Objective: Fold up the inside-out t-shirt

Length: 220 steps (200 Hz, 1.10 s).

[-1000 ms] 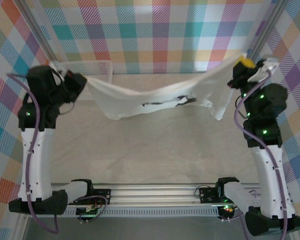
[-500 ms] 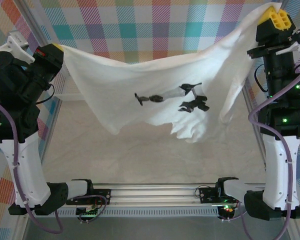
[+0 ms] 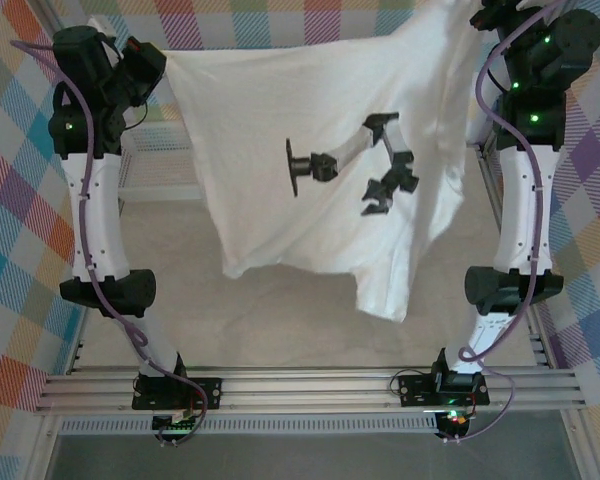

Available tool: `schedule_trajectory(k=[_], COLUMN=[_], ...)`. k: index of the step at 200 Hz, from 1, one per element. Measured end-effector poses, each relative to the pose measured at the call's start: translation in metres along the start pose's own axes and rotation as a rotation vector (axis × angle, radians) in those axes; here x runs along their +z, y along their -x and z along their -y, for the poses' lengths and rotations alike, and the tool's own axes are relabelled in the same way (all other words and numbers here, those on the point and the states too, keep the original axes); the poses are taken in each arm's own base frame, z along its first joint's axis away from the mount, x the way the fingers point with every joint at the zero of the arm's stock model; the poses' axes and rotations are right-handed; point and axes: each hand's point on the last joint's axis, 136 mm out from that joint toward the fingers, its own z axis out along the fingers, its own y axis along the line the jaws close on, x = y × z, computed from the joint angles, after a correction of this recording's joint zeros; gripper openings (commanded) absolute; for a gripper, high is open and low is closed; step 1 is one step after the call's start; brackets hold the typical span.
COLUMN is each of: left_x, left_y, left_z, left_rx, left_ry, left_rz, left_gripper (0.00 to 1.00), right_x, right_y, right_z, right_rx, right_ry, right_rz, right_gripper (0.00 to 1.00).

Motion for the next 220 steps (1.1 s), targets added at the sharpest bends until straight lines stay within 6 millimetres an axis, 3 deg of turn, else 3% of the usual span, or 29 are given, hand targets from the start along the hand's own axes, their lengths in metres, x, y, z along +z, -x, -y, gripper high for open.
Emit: schedule_trajectory(k=[22, 60, 71, 87, 99, 109, 119, 130, 143, 154, 162, 171, 180, 193, 205, 220], left_x=[-0.02, -0.074, -0.085, -0.09, -0.081, -0.07, -0.059, -0.043, -0.031, -0.035, -0.043, -0.054, -0.065, -0.076, -0.081, -0.088], left_y=[0.014, 0.025, 0.02, -0.001, -0.032, -0.065, -0.101, -0.15, -0.216, -0.275, -0.31, -0.337, -0.357, -0.37, -0.373, -0.37], left_z=[0.017, 0.056, 0.06, 0.05, 0.02, -0.011, -0.044, -0.094, -0.153, -0.2, -0.228, -0.252, -0.268, -0.284, -0.295, -0.302], left_rx=[0.007, 0.043, 0.049, 0.048, 0.027, 0.002, -0.027, -0.071, -0.127, -0.173, -0.19, -0.204, -0.209, -0.213, -0.205, -0.188], left_ry=[-0.045, -0.136, -0.151, -0.159, -0.131, -0.096, -0.048, 0.044, 0.173, 0.289, 0.366, 0.436, 0.487, 0.544, 0.587, 0.63], left_rz=[0.04, 0.089, 0.08, 0.034, -0.028, -0.094, -0.164, -0.263, -0.398, -0.523, -0.593, -0.646, -0.681, -0.697, -0.687, -0.667], left_gripper=[0.0, 0.0, 0.0, 0.0, 0.0, 0.0, 0.0, 0.0, 0.0, 0.0, 0.0, 0.0, 0.0, 0.0, 0.0, 0.0], right_x=[-0.005, -0.03, -0.037, -0.049, -0.059, -0.069, -0.084, -0.108, -0.148, -0.196, -0.234, -0.272, -0.301, -0.322, -0.327, -0.327], right_y=[0.021, 0.072, 0.077, 0.061, 0.032, -0.009, -0.064, -0.135, -0.231, -0.314, -0.36, -0.397, -0.419, -0.43, -0.426, -0.407], right_z=[-0.012, -0.04, -0.048, -0.056, -0.057, -0.053, -0.044, -0.032, -0.016, -0.006, -0.003, -0.003, -0.004, -0.002, 0.001, 0.005], right_rx=[0.016, 0.058, 0.078, 0.123, 0.16, 0.199, 0.243, 0.299, 0.379, 0.454, 0.502, 0.545, 0.572, 0.586, 0.59, 0.59], right_ry=[0.046, 0.125, 0.151, 0.183, 0.192, 0.18, 0.152, 0.102, 0.018, -0.067, -0.125, -0.182, -0.227, -0.281, -0.326, -0.386], right_rz=[0.036, 0.099, 0.088, 0.014, -0.074, -0.168, -0.279, -0.409, -0.588, -0.764, -0.876, -0.979, -1.052, -1.092, -1.084, -1.033], right_gripper=[0.0, 0.0, 0.0, 0.0, 0.0, 0.0, 0.0, 0.0, 0.0, 0.0, 0.0, 0.0, 0.0, 0.0, 0.0, 0.0])
